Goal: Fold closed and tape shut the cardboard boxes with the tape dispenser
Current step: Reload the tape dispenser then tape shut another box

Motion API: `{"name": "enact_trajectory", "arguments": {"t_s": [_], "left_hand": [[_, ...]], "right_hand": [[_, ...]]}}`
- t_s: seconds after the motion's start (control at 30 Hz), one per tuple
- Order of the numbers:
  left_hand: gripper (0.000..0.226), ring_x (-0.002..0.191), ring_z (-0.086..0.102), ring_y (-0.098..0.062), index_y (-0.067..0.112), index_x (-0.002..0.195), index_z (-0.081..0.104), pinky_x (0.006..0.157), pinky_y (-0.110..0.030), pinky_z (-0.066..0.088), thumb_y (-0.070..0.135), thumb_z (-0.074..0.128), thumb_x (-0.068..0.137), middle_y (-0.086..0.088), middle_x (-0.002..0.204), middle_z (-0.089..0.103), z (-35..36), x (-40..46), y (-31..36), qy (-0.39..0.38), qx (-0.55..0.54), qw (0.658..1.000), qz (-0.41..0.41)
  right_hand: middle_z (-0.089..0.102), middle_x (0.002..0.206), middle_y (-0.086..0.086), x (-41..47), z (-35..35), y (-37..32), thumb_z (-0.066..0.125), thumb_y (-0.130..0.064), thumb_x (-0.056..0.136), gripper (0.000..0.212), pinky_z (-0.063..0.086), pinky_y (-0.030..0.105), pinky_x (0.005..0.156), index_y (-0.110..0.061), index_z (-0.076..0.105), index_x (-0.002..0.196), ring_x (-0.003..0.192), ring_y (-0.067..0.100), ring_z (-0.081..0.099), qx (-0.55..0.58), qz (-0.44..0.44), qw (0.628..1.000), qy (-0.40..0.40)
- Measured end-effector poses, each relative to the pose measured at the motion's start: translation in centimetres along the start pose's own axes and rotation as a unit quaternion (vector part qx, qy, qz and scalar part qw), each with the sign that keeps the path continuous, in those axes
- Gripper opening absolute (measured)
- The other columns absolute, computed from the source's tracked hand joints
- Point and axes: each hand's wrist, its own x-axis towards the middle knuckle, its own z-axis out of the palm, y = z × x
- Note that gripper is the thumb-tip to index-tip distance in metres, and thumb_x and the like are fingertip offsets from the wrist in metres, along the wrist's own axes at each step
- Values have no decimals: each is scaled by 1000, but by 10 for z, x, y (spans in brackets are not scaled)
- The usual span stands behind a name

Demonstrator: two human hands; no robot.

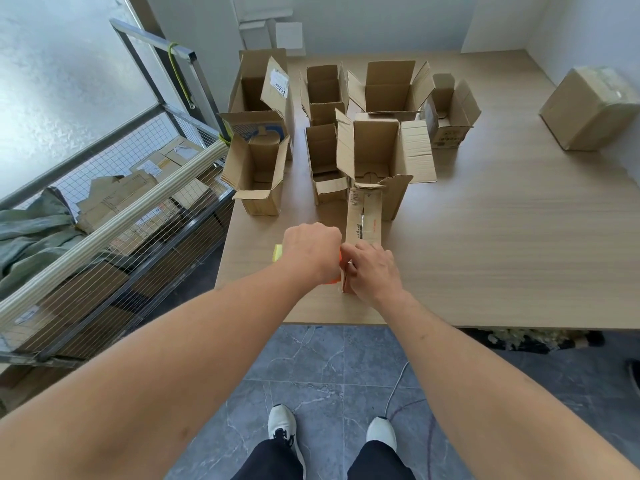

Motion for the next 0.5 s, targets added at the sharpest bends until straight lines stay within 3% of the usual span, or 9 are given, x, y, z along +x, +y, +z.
{"name": "enact_trajectory", "arguments": {"t_s": [0.17,0.3,0.5], "left_hand": [[29,89,64,-28,30,108,66,69,-35,42,43,64,83,-1,99,68,6,0,-6,-21,-79,995,-51],[25,89,65,-28,32,109,64,67,-35,40,46,59,89,1,99,69,21,-13,-9,22,-61,998,-16],[43,99,67,-26,43,138,51,69,-33,45,51,56,96,2,113,71,36,-17,-36,42,-86,994,45]], "right_hand": [[56,100,-4,0,0,-1,50,-20,94,11,41,41,80,-29,54,100,102,27,52,-11,0,1000,-5],[57,104,-3,-1,0,-1,51,-21,96,11,45,43,84,-30,53,102,104,27,52,-6,8,1000,-4],[57,104,-3,-2,0,1,52,-23,97,6,44,43,84,-28,52,100,102,27,52,-4,-4,1000,-2]]}}
